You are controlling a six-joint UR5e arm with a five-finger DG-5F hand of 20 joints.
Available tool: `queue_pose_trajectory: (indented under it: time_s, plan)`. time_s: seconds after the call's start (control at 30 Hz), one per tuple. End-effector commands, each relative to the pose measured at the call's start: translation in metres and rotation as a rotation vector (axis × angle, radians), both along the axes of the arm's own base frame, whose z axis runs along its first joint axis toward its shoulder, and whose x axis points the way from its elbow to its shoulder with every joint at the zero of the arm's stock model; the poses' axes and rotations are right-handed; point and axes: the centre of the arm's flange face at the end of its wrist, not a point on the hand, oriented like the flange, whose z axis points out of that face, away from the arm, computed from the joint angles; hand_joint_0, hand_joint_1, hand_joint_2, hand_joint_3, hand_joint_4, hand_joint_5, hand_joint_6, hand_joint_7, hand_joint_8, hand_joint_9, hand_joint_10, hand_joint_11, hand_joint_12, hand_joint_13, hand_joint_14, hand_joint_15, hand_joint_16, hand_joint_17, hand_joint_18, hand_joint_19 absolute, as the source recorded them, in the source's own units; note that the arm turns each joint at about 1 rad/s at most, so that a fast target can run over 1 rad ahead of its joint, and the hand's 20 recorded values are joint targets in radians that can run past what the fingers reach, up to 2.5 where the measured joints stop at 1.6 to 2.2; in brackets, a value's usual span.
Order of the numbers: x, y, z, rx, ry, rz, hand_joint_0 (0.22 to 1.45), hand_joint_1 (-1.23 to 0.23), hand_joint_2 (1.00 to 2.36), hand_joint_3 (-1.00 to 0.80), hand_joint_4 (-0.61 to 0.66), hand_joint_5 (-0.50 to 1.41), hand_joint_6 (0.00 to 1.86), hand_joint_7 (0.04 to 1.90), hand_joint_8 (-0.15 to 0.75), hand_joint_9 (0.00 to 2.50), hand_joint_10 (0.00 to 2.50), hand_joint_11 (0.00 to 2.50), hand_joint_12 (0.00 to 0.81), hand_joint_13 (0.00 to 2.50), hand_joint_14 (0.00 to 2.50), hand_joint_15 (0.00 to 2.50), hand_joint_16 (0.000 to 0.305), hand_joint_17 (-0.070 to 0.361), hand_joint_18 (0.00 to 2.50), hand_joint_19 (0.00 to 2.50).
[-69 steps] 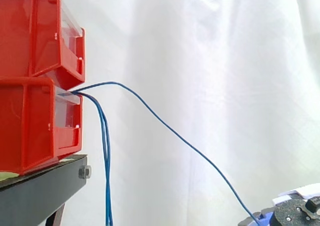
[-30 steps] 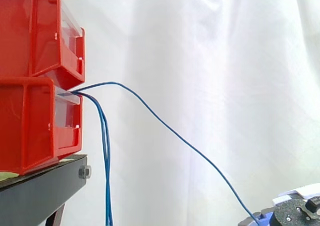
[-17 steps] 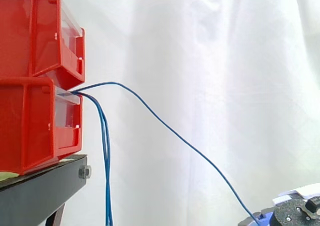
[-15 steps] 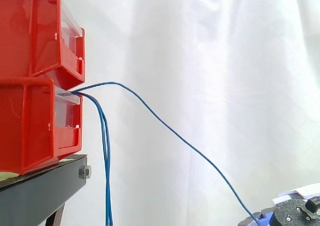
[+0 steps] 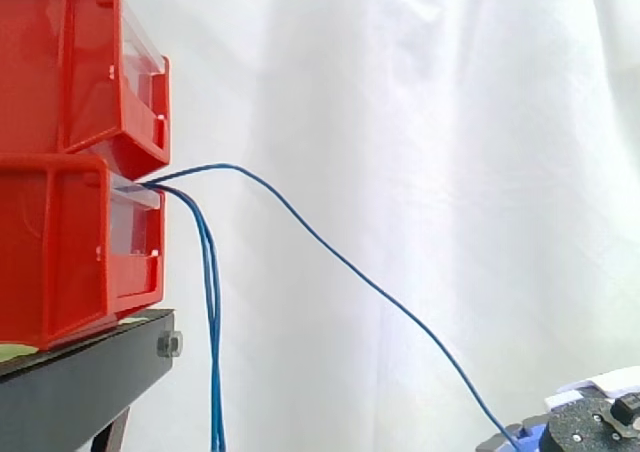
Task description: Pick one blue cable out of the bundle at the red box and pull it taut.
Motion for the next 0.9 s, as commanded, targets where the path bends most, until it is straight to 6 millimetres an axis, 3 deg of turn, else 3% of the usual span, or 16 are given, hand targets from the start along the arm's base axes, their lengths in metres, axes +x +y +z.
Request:
queue_pose_trajectory:
  time_s: [0.0,0.87]
  plan:
    - [-0.0001,0.0,-0.0001,0.0,0.0,0.0,0.66,-0.8,1.01,-0.12,0.04,-0.14,0.93,1.08,0.331,0.62,0.01,0.34,0.346,0.42,0.01,0.21,0.048,0.108,0.42,0.25]
    - [0.0001,0.001,-0.0001,0.0,0.0,0.002,0.66,-0.8,1.01,-0.1,0.03,-0.14,0.93,1.09,0.334,0.63,0.01,0.33,0.349,0.42,0.01,0.21,0.048,0.109,0.42,0.24]
